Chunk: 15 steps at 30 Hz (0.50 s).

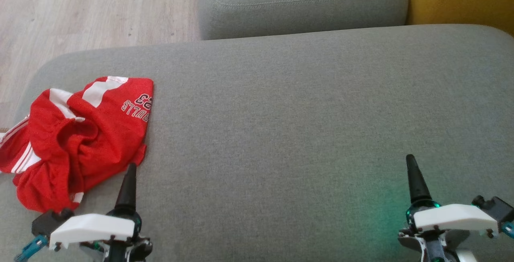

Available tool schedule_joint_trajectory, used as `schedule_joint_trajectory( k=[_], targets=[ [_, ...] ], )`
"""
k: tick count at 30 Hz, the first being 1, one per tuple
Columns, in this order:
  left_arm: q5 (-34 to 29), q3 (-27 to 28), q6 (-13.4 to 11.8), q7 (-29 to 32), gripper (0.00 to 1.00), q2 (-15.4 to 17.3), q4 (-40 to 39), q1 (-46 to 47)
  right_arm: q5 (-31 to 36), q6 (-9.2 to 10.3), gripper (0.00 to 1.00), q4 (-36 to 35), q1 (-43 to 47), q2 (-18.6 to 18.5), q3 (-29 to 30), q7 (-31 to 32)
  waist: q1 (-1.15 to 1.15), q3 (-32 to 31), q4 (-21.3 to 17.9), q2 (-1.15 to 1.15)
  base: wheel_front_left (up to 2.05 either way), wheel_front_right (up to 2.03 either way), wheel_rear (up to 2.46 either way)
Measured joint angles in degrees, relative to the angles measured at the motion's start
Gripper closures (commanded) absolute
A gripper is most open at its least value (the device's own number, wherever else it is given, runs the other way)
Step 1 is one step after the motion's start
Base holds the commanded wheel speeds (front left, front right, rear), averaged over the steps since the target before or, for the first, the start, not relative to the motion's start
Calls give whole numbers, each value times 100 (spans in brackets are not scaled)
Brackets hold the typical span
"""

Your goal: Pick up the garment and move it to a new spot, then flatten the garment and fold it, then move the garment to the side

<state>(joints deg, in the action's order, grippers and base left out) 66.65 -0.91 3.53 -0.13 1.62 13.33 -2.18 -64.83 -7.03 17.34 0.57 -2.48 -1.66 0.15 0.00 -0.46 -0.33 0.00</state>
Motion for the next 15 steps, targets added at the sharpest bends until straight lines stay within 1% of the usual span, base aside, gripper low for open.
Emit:
schedule_joint_trajectory(
  k=[15],
  targets=[
    [-1125, -209, -167, -250, 0, 5, -227, -70, 1040, 0, 0, -142, -8, -19, -389, -237, 0, -49, 12, 0, 0, 0, 0]
  ],
)
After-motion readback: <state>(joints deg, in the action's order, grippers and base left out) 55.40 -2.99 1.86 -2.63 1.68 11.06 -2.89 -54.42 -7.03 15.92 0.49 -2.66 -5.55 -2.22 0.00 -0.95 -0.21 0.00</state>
